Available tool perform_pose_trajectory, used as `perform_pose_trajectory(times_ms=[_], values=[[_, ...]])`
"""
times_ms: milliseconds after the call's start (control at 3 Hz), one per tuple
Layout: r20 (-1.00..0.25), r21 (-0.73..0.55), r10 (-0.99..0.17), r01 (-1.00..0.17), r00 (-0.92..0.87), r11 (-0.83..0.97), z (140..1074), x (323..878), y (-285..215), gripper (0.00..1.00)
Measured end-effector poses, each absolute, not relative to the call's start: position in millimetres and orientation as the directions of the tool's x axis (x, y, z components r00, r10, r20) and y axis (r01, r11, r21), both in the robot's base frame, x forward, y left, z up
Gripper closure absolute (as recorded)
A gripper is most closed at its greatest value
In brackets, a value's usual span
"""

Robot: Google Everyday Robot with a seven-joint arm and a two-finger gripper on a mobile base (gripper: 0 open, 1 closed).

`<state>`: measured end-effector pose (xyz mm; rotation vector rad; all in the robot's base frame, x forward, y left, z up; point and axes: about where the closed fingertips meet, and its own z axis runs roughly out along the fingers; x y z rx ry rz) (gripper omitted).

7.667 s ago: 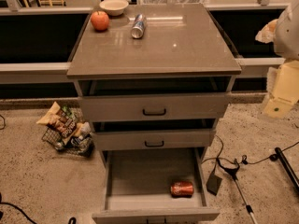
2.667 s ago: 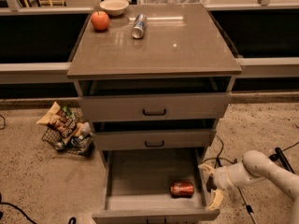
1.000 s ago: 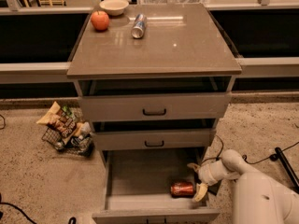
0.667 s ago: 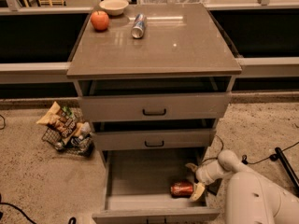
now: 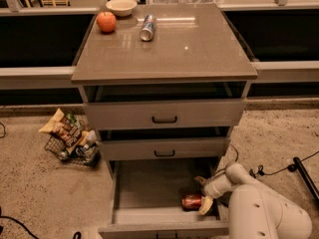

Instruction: Pick coke can from bottom drawer and place on counter

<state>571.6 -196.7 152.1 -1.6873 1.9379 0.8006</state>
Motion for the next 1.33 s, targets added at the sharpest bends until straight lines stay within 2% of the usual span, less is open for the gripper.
perform_pose_trajectory(times_ms=[333,667,1000,1333], values=[[-0.656,0.149,-0.737,-0.985,-0.165,0.088,139,572,-193,0.18],[-0.651,0.166,-0.739,-0.983,-0.171,0.082,128,570,-187,0.49],[-0.652,0.167,-0.738,-0.983,-0.171,0.080,128,569,-187,0.72],[-0.712,0.130,-0.688,-0.989,-0.141,0.067,151,568,-189,0.96]])
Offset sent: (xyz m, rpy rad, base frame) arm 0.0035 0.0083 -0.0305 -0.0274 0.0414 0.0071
